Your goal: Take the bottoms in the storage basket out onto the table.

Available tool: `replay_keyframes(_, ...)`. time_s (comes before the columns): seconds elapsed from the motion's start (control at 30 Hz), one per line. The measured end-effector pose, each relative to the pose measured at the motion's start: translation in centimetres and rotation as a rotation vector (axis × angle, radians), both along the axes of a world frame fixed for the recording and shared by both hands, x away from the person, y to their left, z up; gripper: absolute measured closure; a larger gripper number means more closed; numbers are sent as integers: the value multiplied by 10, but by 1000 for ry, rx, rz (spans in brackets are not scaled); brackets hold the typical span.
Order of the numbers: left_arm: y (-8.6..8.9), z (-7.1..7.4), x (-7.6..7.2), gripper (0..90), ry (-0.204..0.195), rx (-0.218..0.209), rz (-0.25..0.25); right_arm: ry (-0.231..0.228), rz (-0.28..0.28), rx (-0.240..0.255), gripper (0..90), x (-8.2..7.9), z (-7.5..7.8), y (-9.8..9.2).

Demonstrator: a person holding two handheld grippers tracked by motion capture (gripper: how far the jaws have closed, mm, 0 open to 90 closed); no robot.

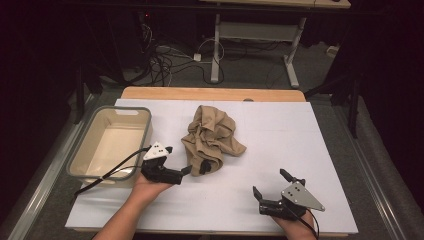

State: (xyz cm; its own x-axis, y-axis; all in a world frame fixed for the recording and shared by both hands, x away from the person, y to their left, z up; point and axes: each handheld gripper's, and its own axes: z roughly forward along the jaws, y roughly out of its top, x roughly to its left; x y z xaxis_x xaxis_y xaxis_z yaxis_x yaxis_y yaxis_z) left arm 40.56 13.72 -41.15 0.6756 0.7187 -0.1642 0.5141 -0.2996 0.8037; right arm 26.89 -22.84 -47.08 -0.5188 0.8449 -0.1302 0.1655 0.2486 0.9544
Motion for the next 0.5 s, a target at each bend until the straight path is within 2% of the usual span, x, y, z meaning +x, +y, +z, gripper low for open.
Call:
replay_keyframes(0.13,12,-16,-17,0,-21,-48,-11,0,-6,0,4,1,-1,0)
replay_keyframes(0.23,19,-27,-28,0,-37,-64,-24,3,-4,3,4,1,-1,0)
replay_keyframes(0.5,30,-55,-56,0,-82,-36,-55,3,-7,6,4,0,-2,2)
